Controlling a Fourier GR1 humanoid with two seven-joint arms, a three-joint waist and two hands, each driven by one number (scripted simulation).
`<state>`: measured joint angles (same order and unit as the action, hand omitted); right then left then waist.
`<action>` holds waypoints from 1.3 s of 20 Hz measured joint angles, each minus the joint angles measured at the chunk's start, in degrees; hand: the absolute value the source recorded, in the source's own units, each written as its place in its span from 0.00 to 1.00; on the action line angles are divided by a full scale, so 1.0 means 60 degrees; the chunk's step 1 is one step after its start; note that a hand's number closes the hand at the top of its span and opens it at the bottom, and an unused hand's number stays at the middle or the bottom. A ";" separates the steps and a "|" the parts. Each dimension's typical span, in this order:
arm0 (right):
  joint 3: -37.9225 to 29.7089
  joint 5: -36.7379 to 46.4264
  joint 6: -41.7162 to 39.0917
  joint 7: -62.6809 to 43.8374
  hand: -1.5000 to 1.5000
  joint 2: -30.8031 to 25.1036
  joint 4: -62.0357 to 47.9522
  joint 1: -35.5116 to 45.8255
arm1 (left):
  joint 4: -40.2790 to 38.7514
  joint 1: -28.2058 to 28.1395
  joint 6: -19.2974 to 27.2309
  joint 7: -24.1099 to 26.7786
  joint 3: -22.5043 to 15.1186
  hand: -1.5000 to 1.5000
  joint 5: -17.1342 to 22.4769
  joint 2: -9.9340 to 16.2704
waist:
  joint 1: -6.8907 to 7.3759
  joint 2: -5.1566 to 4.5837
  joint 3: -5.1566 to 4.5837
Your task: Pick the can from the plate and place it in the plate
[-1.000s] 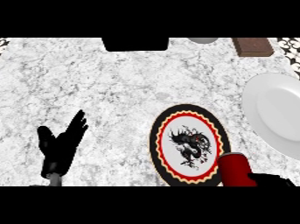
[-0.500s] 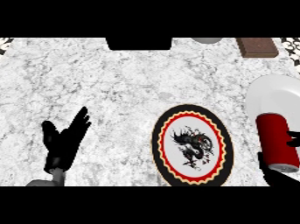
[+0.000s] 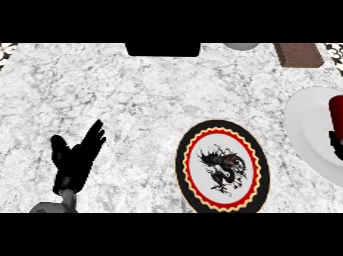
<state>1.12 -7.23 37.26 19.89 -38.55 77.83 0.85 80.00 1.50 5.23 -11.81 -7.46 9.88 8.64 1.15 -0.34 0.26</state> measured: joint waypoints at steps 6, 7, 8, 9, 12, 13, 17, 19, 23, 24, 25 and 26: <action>-0.0852 -0.0337 -0.1552 0.1403 1.00 -0.0098 -0.3917 0.2185 | 0.0131 0.0016 -0.0101 -0.0132 -0.0011 0.50 -0.0048 0.0047 | 0.0147 -0.0033 -0.0011; -0.0785 -0.0245 -0.1781 0.1241 0.00 -0.0223 -0.4434 0.2373 | 0.0141 0.0031 -0.0136 -0.0127 -0.0014 0.50 -0.0036 0.0048 | 0.0190 -0.0048 -0.0013; -0.0607 -0.0010 -0.1890 0.1058 0.00 -0.0346 -0.4900 0.2564 | 0.0101 0.0087 -0.0123 -0.0127 -0.0056 0.50 -0.0064 -0.0007 | 0.0254 -0.0075 -0.0013; -0.0421 0.0230 -0.2030 0.0915 0.00 -0.0462 -0.5351 0.2746 | 0.0064 0.0178 -0.0117 -0.0135 -0.0062 0.50 -0.0084 -0.0025 | 0.0306 -0.0099 -0.0014; 0.0021 0.0722 -0.2716 0.0815 0.00 -0.0509 -0.6635 0.3413 | -0.0067 0.0194 -0.0176 0.0042 -0.0155 0.50 -0.0153 -0.0112 | 0.0398 -0.0129 -0.0005; 0.0088 0.0807 -0.2942 0.0944 0.00 -0.0430 -0.7047 0.3609 | 0.0042 0.0084 -0.0203 0.0046 -0.0168 0.50 -0.0141 -0.0095 | 0.0420 -0.0121 -0.0002; -0.0073 0.0796 -0.3916 0.1872 0.00 -0.0246 -0.8449 0.4421 | -0.0015 0.0184 -0.0159 -0.0077 -0.0150 0.50 -0.0176 -0.0126 | 0.0393 -0.0134 0.0018; -0.0325 0.0598 -0.4327 0.2533 0.00 -0.0096 -0.8886 0.4611 | 0.0014 0.0137 -0.0129 -0.0050 -0.0142 0.50 -0.0203 -0.0139 | 0.0357 -0.0125 0.0023; -0.1116 -0.0082 -0.5064 0.3514 0.00 -0.0001 -0.9484 0.5044 | -0.0066 0.0121 -0.0223 0.0028 -0.0013 0.50 -0.0141 -0.0061 | 0.0290 -0.0123 0.0028; -0.1316 -0.0256 -0.5312 0.3703 0.00 -0.0043 -0.9632 0.5108 | -0.0020 0.0055 -0.0163 0.0088 -0.0067 0.50 -0.0199 -0.0128 | 0.0267 -0.0109 0.0030; -0.1491 -0.0390 -0.5536 0.3857 0.00 -0.0092 -0.9824 0.5190 | -0.0049 0.0056 -0.0194 0.0120 -0.0007 0.50 -0.0166 -0.0106 | 0.0246 -0.0102 0.0029; -0.1674 -0.0529 -0.5719 0.3941 0.00 -0.0158 -1.0036 0.5265 | 0.0051 -0.0019 -0.0164 0.0122 -0.0039 0.50 -0.0189 -0.0130 | 0.0251 -0.0098 0.0028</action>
<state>-8.92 -10.40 2.95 43.54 -39.50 17.61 32.44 80.31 1.39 4.25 -11.08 -7.70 8.74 7.86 2.65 -0.93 0.43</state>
